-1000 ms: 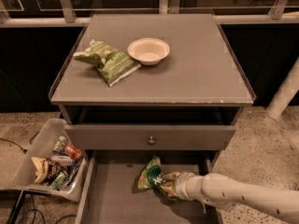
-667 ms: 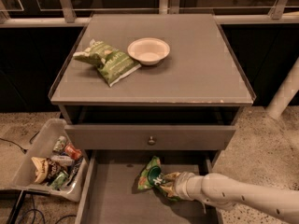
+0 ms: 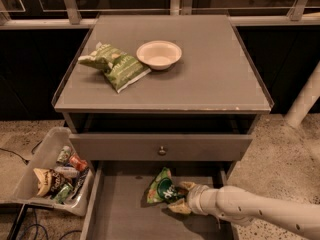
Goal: Place green rice chip bag into middle drawer
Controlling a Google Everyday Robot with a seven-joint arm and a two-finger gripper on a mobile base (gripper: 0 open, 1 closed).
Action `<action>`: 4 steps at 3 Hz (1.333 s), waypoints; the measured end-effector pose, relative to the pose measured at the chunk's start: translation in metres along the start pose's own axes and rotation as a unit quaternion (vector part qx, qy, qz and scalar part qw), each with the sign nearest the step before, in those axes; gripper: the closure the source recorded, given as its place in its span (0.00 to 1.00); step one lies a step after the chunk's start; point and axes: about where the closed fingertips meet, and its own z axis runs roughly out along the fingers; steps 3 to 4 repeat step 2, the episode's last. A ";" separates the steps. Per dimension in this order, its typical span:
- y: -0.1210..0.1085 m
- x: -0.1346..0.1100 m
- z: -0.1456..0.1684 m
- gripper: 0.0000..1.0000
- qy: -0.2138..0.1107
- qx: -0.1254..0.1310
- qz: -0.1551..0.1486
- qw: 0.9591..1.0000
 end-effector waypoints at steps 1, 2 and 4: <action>0.000 0.000 0.000 0.00 0.000 0.000 0.000 1.000; 0.000 0.000 0.000 0.00 0.000 0.000 0.000 1.000; 0.000 0.000 0.000 0.00 0.000 0.000 0.000 1.000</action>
Offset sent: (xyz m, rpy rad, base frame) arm 0.0000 0.0000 0.0000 0.0000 0.0000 0.0000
